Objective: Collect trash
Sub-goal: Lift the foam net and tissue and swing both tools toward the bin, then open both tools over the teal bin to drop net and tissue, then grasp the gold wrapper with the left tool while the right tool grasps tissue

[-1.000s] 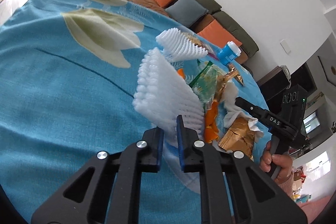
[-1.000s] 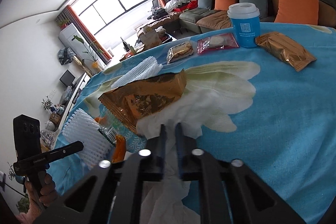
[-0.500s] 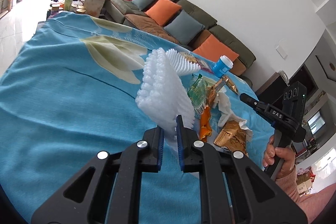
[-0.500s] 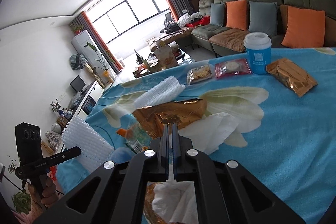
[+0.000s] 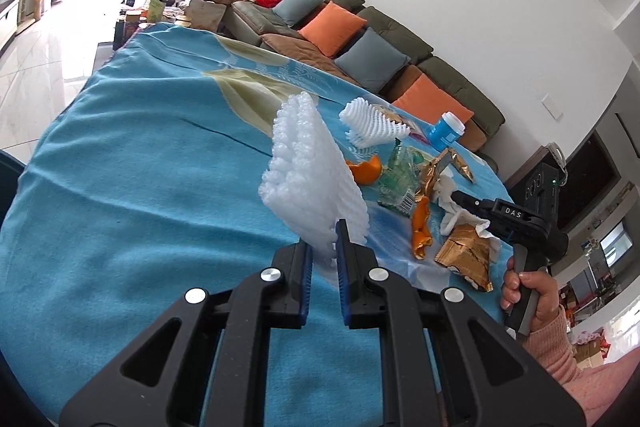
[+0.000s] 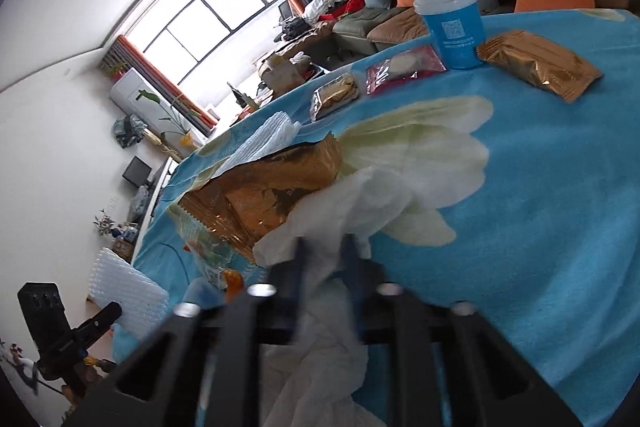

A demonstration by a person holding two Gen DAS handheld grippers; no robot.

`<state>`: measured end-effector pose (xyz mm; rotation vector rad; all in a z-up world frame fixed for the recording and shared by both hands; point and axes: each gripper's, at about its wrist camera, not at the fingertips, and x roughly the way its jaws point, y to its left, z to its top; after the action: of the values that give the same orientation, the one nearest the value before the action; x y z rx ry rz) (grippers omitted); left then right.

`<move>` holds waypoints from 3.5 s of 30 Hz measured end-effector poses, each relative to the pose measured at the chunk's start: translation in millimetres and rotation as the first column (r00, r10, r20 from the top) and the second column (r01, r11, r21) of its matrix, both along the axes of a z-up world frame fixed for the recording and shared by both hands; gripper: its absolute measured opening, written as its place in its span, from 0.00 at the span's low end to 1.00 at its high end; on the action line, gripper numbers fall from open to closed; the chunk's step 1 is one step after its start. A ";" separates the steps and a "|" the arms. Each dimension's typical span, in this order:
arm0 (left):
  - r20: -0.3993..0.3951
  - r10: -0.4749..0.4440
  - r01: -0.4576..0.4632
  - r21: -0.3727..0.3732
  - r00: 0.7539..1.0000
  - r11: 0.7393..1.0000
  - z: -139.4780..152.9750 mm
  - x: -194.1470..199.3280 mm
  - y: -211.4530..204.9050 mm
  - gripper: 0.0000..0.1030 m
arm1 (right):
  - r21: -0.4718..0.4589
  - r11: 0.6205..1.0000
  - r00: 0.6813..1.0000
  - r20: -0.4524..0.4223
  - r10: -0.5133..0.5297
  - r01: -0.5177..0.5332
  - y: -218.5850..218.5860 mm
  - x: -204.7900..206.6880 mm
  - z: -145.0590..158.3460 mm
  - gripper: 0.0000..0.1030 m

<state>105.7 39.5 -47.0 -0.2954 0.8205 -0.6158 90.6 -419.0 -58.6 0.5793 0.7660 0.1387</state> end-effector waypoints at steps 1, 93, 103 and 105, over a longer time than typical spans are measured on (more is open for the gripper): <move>0.003 0.004 -0.004 0.001 1.000 1.000 0.9 -2.0 3.7 0.11 | -0.007 1.000 1.000 0.011 0.000 0.000 1.5 -1.9 2.7 0.05; -0.084 0.633 -0.625 0.108 0.769 0.773 -53.3 -21.2 298.5 0.39 | -0.224 0.578 0.587 0.031 0.809 -0.784 462.9 77.9 54.1 0.40; 0.120 0.420 -0.424 0.008 0.900 0.906 13.9 -40.4 207.3 0.59 | -0.298 0.663 0.649 0.160 0.744 -0.687 356.7 27.9 90.9 0.52; 0.131 0.362 -0.366 0.006 0.923 0.931 17.4 -39.1 180.7 0.62 | -0.312 0.696 0.683 0.168 0.711 -0.647 328.9 18.4 92.7 0.53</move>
<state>66.7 220.3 -29.6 -0.3671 0.6293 -0.2686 109.0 -90.1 34.2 0.0118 0.6779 0.8117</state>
